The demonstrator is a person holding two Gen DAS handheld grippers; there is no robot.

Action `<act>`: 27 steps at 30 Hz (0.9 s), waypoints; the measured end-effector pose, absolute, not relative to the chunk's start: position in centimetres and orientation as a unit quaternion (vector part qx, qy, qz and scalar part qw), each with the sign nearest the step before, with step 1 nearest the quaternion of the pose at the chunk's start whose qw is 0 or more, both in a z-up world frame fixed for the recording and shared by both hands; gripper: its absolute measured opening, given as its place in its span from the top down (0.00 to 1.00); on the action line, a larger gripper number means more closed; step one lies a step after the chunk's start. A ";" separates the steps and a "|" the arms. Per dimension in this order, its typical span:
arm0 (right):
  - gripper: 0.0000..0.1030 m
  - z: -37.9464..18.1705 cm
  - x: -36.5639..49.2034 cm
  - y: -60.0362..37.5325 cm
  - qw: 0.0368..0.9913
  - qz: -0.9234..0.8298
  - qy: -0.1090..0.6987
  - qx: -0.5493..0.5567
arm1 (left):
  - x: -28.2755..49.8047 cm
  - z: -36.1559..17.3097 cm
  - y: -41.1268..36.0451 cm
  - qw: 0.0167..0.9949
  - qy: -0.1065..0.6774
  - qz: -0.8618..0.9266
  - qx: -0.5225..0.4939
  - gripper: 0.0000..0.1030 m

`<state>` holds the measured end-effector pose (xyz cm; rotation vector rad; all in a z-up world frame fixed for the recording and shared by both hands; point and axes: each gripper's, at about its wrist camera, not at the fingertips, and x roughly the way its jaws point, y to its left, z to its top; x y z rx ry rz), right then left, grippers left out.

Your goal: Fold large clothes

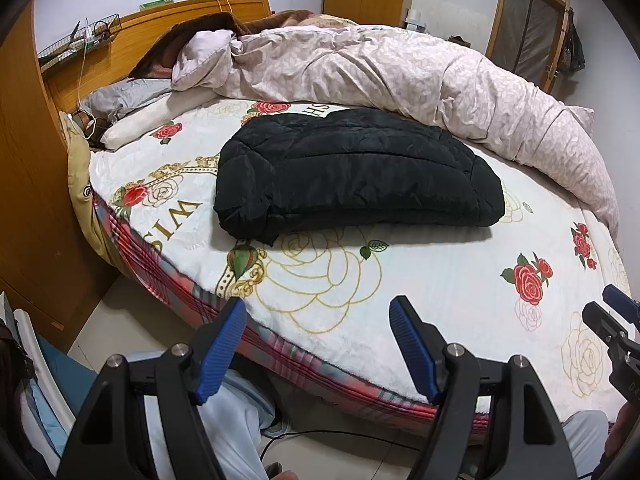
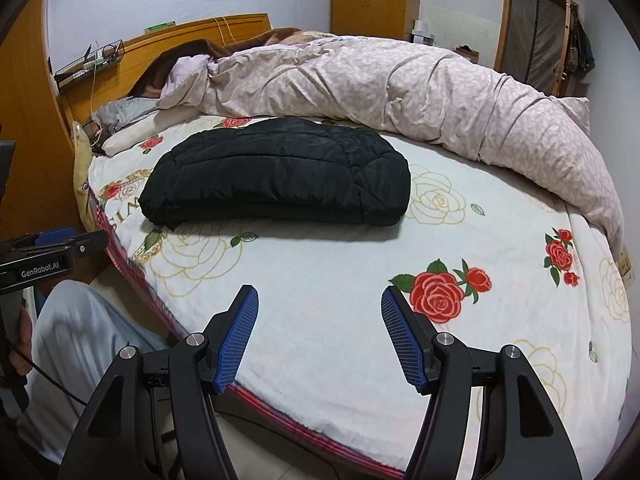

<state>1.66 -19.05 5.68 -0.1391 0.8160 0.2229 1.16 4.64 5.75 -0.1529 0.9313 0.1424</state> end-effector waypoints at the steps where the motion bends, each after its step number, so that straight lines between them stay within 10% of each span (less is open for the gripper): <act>1: 0.38 5.6 1.6 -19.0 0.910 0.108 0.396 -0.068 | 1.2 5.8 4.6 0.888 0.448 0.069 -0.074 0.26; 27: 0.38 5.6 1.7 -19.1 0.909 0.110 0.396 -0.069 | 1.2 5.8 4.7 0.887 0.450 0.069 -0.073 0.26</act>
